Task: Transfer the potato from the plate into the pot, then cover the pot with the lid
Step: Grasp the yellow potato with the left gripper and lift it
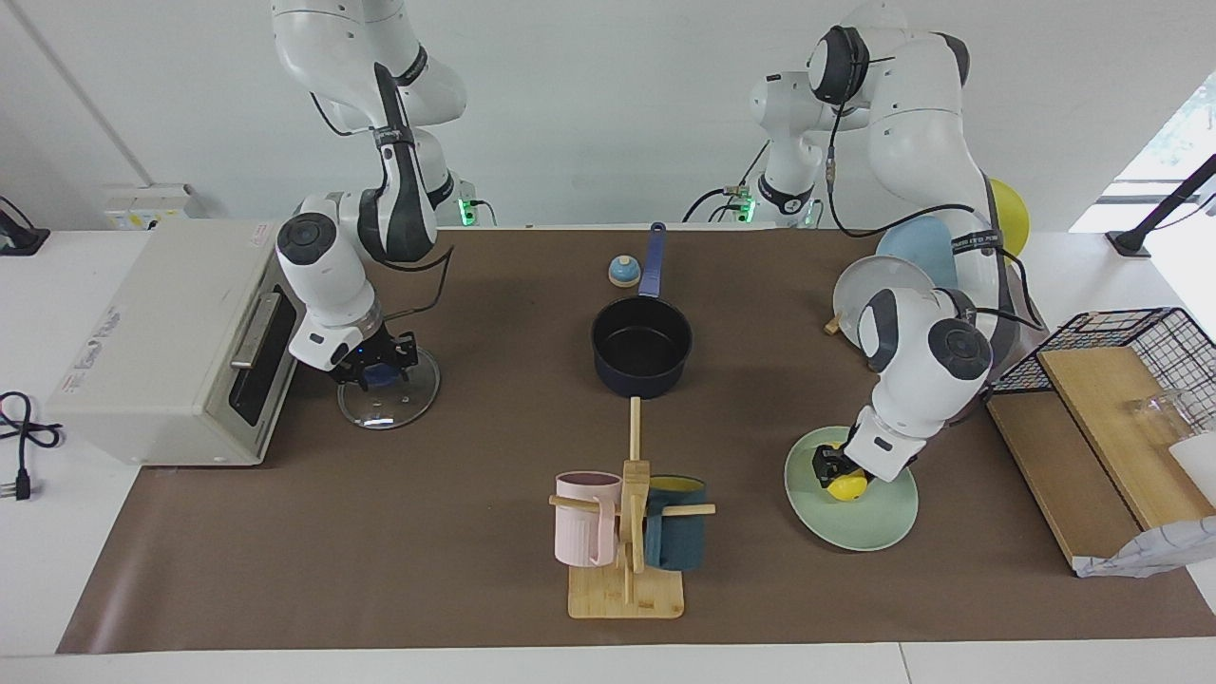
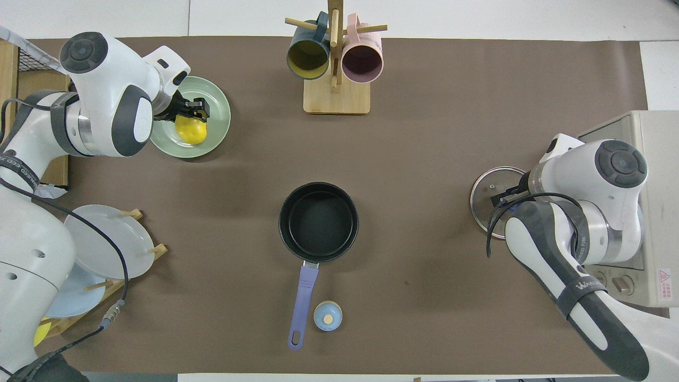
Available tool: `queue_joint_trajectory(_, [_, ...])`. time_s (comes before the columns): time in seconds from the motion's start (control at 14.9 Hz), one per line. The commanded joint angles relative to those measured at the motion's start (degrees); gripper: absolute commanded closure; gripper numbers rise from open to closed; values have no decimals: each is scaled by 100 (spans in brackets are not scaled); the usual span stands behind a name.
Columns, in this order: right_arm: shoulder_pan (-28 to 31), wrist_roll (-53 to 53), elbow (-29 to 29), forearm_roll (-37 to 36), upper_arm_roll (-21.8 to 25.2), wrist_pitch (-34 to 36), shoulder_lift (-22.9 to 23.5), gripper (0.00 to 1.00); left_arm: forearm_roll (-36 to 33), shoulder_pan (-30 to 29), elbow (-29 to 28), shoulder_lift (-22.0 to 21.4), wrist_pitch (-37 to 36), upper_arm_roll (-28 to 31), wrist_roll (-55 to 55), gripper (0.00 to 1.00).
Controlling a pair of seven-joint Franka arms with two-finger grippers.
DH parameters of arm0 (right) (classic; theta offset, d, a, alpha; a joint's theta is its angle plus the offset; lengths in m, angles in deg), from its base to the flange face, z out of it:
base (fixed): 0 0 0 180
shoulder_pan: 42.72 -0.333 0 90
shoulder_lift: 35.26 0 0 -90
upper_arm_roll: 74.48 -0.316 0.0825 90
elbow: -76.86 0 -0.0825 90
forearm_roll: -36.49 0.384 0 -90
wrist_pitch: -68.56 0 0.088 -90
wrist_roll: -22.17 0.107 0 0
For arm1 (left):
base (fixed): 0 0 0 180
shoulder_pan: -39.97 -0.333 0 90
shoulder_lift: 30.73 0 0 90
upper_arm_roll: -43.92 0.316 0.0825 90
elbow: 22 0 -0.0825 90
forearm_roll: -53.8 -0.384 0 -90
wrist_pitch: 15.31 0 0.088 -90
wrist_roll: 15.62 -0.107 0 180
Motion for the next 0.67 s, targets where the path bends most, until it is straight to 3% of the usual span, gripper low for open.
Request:
queue_joint_trajectory(0.0, [14,-208,-210,74,-28,409,-83,43,-58,206,322,-286,-732,62,180,100])
queue_joint_trajectory(0.13, [-4,-208,-299,74,-28,516,-65,49,187,241,334,-960,-1269,45,564,100])
queue_joint_trajectory(0.27, [-21,-190,-316,74,-28,534,-73,59,188,635,114,-1585,-1770,45,1275,100])
queue_joint_trajectory(0.4, [-47,-147,-500,74,-71,769,-117,60,206,1092,-44,-1972,-2113,36,1900,100])
queue_joint_trajectory(0.54, [-39,-120,-877,74,-194,1174,-74,61,223,1654,-551,-2307,-2081,44,2436,100])
queue_joint_trajectory(0.6, [-47,-94,-992,74,-221,1306,-126,68,215,1953,-1016,-2526,-1827,45,2717,100])
